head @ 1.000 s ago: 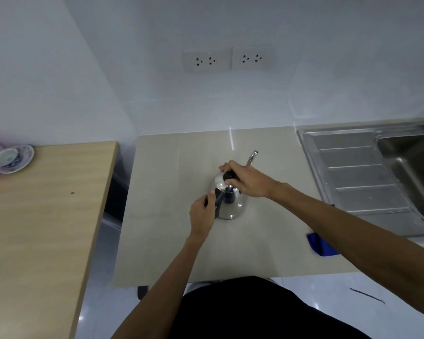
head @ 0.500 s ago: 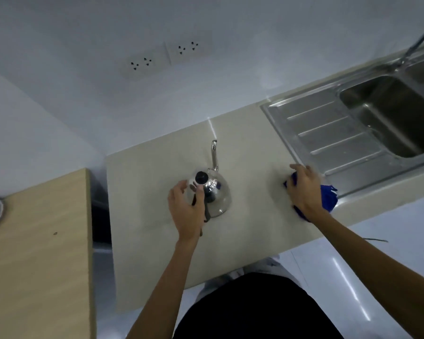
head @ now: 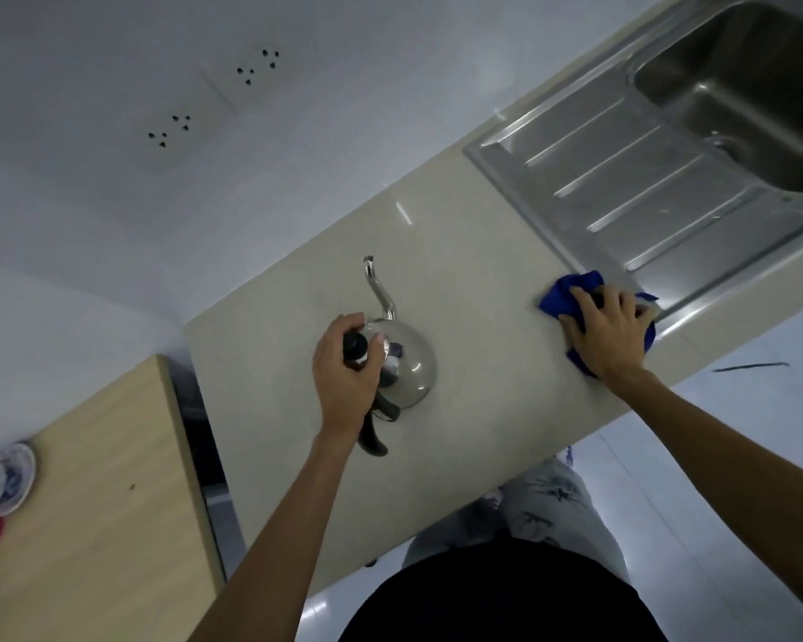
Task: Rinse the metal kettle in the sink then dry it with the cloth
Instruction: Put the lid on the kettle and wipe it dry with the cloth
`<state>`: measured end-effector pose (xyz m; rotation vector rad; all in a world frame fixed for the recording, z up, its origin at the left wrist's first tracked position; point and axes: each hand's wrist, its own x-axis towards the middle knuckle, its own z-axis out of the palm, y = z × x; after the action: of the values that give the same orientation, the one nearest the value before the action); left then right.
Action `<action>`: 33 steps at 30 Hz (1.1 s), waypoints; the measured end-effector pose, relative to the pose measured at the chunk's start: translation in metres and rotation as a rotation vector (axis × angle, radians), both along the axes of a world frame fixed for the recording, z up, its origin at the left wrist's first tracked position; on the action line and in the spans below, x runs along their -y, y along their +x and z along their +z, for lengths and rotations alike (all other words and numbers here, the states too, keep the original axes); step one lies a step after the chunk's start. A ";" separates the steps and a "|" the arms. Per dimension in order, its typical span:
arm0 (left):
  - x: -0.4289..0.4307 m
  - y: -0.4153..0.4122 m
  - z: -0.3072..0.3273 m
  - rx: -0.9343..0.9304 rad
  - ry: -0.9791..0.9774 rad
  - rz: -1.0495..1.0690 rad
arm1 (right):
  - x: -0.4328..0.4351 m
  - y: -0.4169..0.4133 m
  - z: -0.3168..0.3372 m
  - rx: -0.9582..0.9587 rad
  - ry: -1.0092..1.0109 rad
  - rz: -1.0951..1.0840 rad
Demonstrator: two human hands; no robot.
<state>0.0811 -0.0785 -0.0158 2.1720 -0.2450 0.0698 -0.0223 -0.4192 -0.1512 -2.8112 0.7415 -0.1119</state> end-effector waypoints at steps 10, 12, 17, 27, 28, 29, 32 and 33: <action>-0.002 -0.001 -0.008 0.080 -0.055 -0.052 | -0.125 0.066 0.068 0.214 0.979 0.068; -0.002 0.002 -0.009 0.103 -0.053 -0.052 | -0.161 0.080 0.071 0.156 1.059 0.108; -0.002 0.004 -0.013 0.102 -0.053 -0.048 | -0.179 0.108 0.073 0.071 1.394 -0.080; 0.001 0.004 -0.010 0.054 -0.020 -0.027 | -0.218 0.090 0.110 0.415 1.336 -0.052; 0.001 0.003 -0.010 0.040 0.000 -0.020 | -0.222 0.090 0.115 0.448 1.301 -0.009; 0.001 0.003 -0.009 0.041 0.017 -0.017 | -0.223 0.092 0.117 0.452 1.277 0.010; 0.001 0.004 -0.010 0.055 0.043 -0.017 | -0.204 0.114 0.099 0.283 1.263 -0.122; 0.001 0.003 -0.010 0.055 0.037 -0.021 | -0.198 0.118 0.094 0.222 1.257 -0.174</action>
<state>0.0841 -0.0792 -0.0257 2.2062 -0.3028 0.1141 0.0957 -0.2212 -0.0576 -1.5171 0.6532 0.0198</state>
